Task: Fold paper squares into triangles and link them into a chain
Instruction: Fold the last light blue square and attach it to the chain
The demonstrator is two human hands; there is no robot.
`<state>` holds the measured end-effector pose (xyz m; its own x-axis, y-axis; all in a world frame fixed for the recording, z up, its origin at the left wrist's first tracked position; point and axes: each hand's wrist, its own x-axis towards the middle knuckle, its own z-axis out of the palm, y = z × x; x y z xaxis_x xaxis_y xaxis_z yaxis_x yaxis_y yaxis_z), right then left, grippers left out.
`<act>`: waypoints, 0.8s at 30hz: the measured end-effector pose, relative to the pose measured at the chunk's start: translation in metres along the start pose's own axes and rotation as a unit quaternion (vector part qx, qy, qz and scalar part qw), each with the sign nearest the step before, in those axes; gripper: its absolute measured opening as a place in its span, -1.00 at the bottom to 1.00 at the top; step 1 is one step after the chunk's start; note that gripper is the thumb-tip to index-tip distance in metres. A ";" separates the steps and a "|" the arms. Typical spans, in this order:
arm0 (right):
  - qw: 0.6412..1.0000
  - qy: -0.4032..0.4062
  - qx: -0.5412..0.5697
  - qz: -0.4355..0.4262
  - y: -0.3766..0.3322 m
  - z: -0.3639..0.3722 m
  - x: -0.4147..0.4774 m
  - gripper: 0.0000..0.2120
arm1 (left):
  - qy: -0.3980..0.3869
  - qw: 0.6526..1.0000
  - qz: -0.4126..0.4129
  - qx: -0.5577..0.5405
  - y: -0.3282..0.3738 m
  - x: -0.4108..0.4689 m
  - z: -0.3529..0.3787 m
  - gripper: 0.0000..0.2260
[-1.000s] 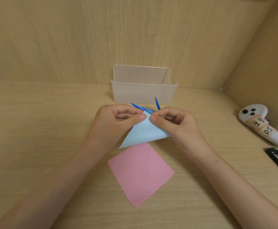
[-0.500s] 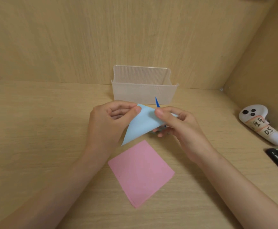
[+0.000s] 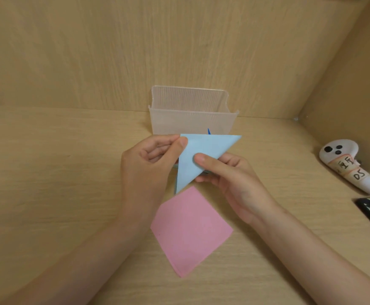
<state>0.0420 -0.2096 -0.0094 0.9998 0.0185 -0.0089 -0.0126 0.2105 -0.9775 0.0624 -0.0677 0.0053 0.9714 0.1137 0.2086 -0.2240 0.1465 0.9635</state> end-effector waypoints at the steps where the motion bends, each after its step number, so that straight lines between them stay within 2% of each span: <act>1: 1.000 0.003 0.001 0.001 0.000 0.000 0.000 -0.66 | 0.003 1.000 -0.009 -0.009 0.000 -0.001 0.000 -0.90; 5: 1.000 0.021 0.008 0.006 -0.001 0.000 0.001 -0.58 | 0.017 0.998 -0.034 -0.040 0.001 -0.001 0.001 -0.96; 11: 0.999 0.029 0.015 0.005 0.000 -0.002 0.002 -0.71 | 0.017 0.995 -0.082 -0.060 -0.001 -0.001 0.001 -0.97; 15: 1.000 0.018 0.023 -0.003 -0.001 -0.002 0.002 -0.76 | 0.029 0.993 -0.084 -0.077 0.000 0.001 -0.001 -0.99; 24: 0.998 0.049 -0.007 -0.025 -0.004 -0.003 0.002 -0.80 | 0.012 0.993 -0.080 -0.090 0.000 0.001 0.000 -0.97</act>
<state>0.0437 -0.2128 -0.0064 0.9959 -0.0884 0.0204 0.0375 0.1955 -0.9800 0.0632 -0.0672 0.0055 0.9939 0.0982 0.0497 -0.0802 0.3369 0.9381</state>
